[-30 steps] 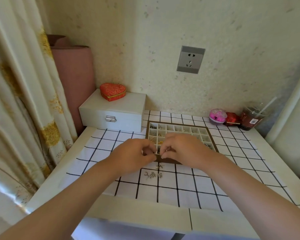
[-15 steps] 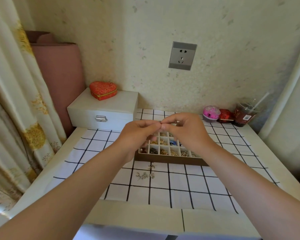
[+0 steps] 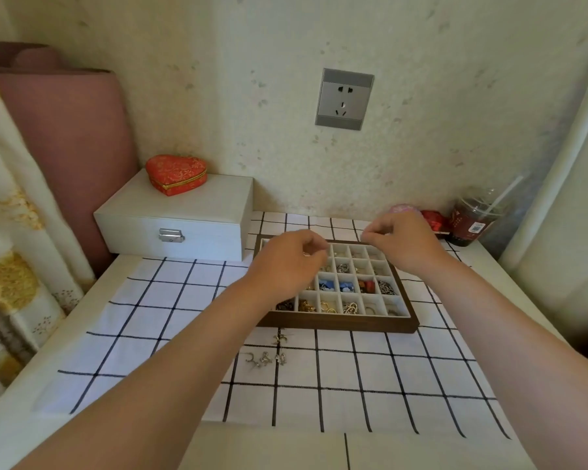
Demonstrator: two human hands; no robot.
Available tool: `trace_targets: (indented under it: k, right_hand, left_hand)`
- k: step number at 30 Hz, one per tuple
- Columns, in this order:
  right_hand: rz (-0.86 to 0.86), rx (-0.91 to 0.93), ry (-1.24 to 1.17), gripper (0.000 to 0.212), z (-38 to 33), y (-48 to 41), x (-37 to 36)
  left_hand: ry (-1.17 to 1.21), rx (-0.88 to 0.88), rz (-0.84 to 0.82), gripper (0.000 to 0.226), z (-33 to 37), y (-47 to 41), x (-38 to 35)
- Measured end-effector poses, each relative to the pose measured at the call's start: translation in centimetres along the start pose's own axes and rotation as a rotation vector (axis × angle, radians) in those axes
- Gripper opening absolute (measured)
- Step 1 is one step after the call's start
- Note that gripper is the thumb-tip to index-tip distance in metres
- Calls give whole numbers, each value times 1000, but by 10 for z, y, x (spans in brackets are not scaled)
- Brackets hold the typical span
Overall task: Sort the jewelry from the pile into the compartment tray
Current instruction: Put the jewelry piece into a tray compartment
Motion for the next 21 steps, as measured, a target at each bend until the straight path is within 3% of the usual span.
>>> trace_targets:
  k: [7, 13, 21]
  right_hand:
    - [-102, -38, 242, 9, 16, -8, -16]
    - [-217, -59, 324, 14, 13, -14, -25]
    - [-293, -131, 214, 26, 15, -16, -27]
  left_hand:
    - [-453, -173, -13, 38, 2, -11, -26]
    - [-500, -210, -8, 42, 1, -15, -35]
    - [-514, -212, 7, 42, -2, -17, -34]
Point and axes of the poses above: each hand's wrist, its own y-axis away from the middle knuckle, its own x-axis out of the back of the hand, z = x × y, the point moved 6 cm from there along -y, towards the middle knuckle, and after that the axes turned 12 degrees about -y, right-handed, at the moved point
